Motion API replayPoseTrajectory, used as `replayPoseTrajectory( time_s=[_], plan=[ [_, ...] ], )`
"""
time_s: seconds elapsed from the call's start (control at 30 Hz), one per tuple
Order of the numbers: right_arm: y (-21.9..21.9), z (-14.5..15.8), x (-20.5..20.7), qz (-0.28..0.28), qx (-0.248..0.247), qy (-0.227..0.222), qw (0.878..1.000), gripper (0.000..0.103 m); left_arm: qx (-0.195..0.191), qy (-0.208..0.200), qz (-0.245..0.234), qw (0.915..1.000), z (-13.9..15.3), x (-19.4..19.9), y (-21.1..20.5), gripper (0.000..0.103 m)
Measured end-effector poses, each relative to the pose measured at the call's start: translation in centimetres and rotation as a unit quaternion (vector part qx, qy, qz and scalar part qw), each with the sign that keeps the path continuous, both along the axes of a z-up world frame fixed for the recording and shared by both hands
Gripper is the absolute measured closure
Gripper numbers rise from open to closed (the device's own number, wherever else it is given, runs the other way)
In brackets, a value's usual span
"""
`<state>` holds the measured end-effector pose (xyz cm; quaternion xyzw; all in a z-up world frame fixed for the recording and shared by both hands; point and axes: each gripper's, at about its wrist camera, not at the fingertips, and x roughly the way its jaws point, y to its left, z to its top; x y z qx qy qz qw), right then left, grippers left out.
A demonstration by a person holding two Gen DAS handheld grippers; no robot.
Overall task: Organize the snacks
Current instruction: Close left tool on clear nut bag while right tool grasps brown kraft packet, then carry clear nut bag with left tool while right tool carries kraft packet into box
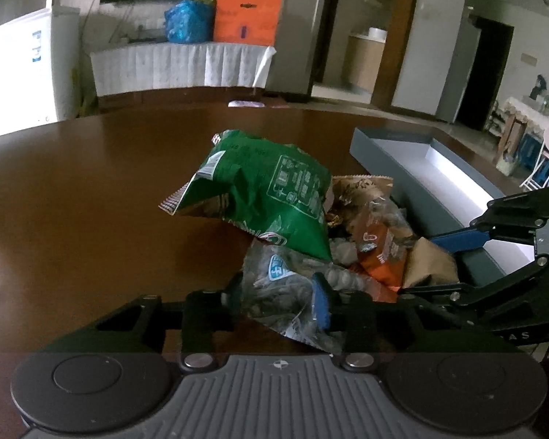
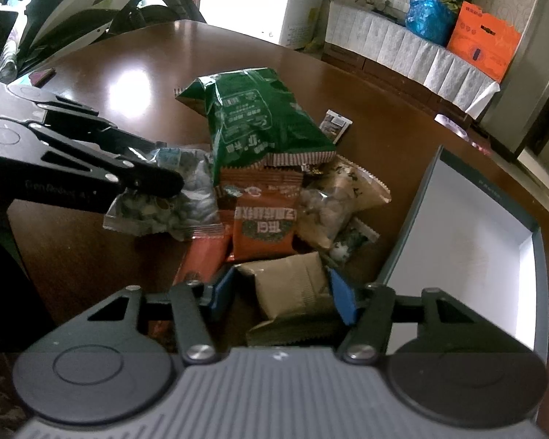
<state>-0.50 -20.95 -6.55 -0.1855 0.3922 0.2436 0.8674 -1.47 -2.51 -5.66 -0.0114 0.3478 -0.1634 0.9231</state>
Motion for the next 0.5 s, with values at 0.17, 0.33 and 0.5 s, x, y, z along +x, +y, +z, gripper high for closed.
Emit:
replayPoseTrajectory(
  time_s=[0.17,0.33,0.5],
  plan=[
    [-0.1,0.1,0.0,-0.008,-0.001,-0.007,1.0,0.06,-0.006,-0.006,0.002,1.0,0.4,0.0,0.2,0.07],
    [-0.3,0.3,0.2,-0.02,0.009,-0.005,1.0,0.062,-0.007,-0.019,0.001,0.9998,1.1,0.0,0.3,0.071],
    [-0.8,1.3,0.3,-0.031,0.032,-0.012,0.999,0.062,-0.01,-0.025,0.006,0.9996,1.7,0.0,0.4,0.071]
  ],
)
